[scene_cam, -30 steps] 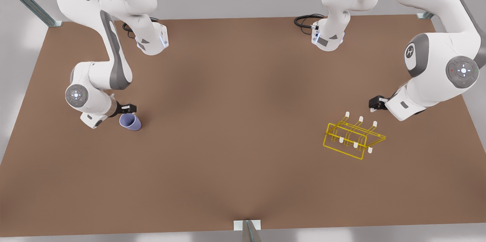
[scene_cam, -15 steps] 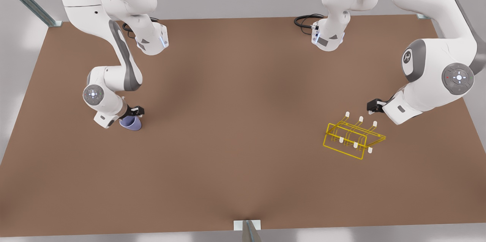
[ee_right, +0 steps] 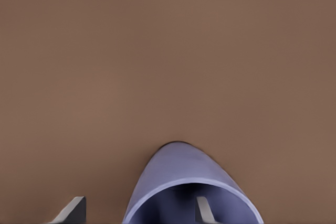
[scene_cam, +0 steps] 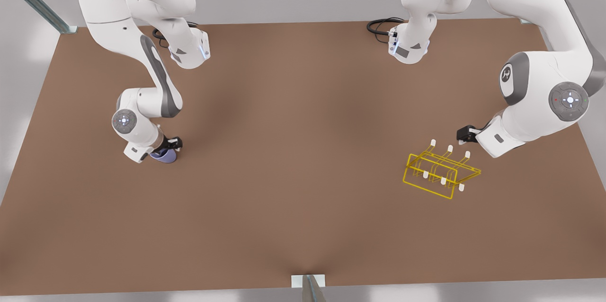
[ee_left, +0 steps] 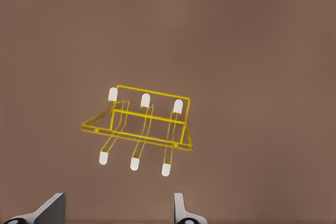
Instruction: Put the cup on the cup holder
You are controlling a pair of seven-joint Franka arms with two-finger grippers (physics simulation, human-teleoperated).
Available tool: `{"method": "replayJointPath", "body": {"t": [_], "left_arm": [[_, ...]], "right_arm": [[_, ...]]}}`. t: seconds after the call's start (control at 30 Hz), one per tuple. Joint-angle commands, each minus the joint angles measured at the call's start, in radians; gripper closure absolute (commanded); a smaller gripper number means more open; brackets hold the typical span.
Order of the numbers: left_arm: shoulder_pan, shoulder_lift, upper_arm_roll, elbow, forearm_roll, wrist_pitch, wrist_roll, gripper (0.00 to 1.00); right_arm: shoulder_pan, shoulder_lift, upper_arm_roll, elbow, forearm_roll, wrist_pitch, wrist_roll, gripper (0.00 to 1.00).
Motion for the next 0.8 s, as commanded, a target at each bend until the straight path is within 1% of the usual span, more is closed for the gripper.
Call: {"method": "replayJointPath", "body": {"t": [0.0,0.03,0.07,0.17,0.2,0.27,0.3,0.37,0.6,0.67,0.77], "left_arm": [[0.0,0.002,0.0,0.0,0.001,0.002,0.002,0.0],[0.0,0.002,0.0,0.0,0.001,0.002,0.003,0.0],[0.0,0.002,0.0,0.0,0.001,0.002,0.002,0.0],[0.0,0.002,0.001,0.0,0.001,0.0,0.002,0.0],[0.0,0.002,0.001,0.0,0.001,0.002,0.002,0.0],[0.0,0.002,0.001,0.0,0.001,0.0,0.002,0.0],[0.0,0.003,0.001,0.0,0.001,0.0,0.002,0.0],[0.002,0.003,0.001,0.0,0.001,0.002,0.003,0.0],[0.0,0.002,0.011,0.0,0.001,-0.003,0.003,0.0],[0.0,0.002,0.011,0.0,0.001,-0.003,0.003,0.0],[0.002,0.002,0.014,0.0,0.001,-0.001,0.012,0.0]], "right_arm": [[0.0,0.002,0.0,0.0,0.002,0.02,-0.024,0.29],[0.001,0.004,0.0,0.0,0.002,0.022,-0.025,0.29],[0.0,0.014,0.0,0.0,0.002,0.027,-0.025,0.31],[0.0,0.031,0.0,0.0,0.002,0.031,-0.025,0.31],[0.0,0.033,0.0,0.0,0.002,0.031,-0.025,0.35],[0.001,0.03,0.0,0.002,0.002,0.03,-0.027,0.59],[0.001,0.031,0.0,0.003,0.002,0.03,-0.042,0.63],[0.001,0.033,0.0,0.003,0.002,0.03,-0.055,0.78],[0.0,-0.006,0.0,0.014,0.002,0.01,-0.134,0.79],[0.009,-0.027,0.023,0.055,0.006,-0.079,-0.131,0.79],[0.012,-0.029,0.08,0.08,0.025,-0.081,-0.127,0.79]]}}
